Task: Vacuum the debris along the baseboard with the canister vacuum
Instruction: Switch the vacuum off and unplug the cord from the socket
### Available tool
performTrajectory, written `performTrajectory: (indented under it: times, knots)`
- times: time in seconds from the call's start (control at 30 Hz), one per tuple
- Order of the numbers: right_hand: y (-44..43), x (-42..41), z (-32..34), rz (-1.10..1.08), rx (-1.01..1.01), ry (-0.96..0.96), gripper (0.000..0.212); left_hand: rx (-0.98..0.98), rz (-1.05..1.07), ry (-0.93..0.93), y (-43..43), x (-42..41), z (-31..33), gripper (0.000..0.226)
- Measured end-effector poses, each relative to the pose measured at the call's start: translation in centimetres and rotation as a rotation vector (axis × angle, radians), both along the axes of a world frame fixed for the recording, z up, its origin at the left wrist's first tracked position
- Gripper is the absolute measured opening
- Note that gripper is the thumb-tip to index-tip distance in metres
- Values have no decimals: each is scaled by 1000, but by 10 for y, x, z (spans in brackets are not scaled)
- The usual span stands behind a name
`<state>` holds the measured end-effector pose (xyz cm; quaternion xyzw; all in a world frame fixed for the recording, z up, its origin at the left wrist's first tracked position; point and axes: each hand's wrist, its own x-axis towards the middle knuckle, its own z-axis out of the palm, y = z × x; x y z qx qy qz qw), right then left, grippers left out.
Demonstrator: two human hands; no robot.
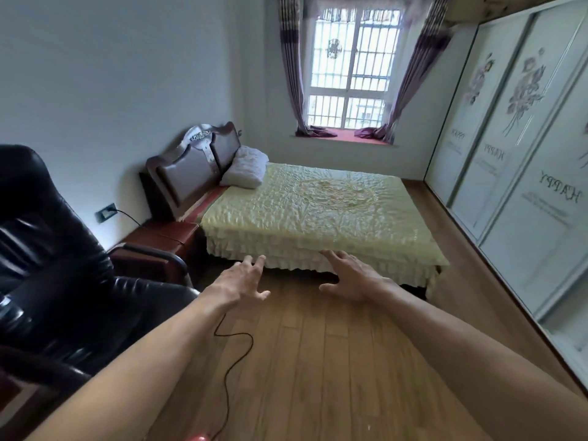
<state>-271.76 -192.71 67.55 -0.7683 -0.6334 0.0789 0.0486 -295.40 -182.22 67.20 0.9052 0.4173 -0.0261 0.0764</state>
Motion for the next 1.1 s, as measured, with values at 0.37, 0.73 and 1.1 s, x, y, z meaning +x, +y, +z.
performTrajectory:
  times: [0.37, 0.73, 1.1]
  knots:
    - [-45, 137, 21, -37, -31, 1, 91, 4, -4, -15, -30, 139, 20, 89]
    - [-39, 198, 40, -80, 29, 49, 90, 38, -72, -25, 3, 197, 37, 82]
    - [64, 263, 32, -141, 32, -12, 90, -7, -125, -31, 134, 257, 14, 91]
